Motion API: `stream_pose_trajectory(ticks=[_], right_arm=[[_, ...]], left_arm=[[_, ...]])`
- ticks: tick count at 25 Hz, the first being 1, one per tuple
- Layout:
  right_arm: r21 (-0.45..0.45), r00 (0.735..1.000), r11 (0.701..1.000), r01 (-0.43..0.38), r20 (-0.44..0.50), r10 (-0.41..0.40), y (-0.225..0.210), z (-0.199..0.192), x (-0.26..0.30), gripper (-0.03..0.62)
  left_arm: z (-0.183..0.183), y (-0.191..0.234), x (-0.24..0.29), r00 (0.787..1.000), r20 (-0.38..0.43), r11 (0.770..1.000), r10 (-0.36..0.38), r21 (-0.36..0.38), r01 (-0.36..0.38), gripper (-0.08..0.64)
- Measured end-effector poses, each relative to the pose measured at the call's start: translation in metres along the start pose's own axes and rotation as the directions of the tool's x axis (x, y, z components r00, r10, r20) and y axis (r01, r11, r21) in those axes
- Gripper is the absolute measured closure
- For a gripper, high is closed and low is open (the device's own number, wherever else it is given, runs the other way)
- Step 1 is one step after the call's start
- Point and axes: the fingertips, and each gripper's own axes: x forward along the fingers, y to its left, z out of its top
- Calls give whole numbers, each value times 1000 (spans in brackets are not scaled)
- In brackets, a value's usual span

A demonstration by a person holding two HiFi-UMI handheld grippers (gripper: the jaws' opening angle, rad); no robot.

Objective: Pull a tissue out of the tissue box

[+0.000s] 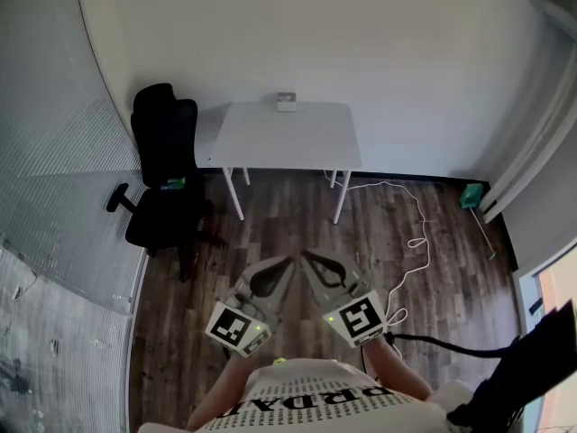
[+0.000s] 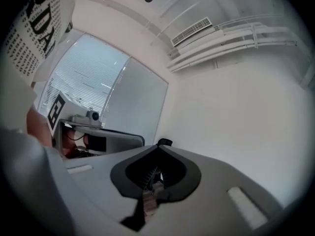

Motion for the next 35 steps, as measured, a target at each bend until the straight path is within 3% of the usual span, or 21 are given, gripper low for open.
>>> stream_pose_trajectory(ticks=[24,35], right_arm=[[34,999,999,28,-48,-26,64,-6,13,584],[24,996,1000,11,-88,-9,50,-20,37,584]], left_arm=[[-7,8,-73,1000,-6,999,-8,-32,8,558],[-22,36,-62,1000,-17,998,7,-68,-8,558]])
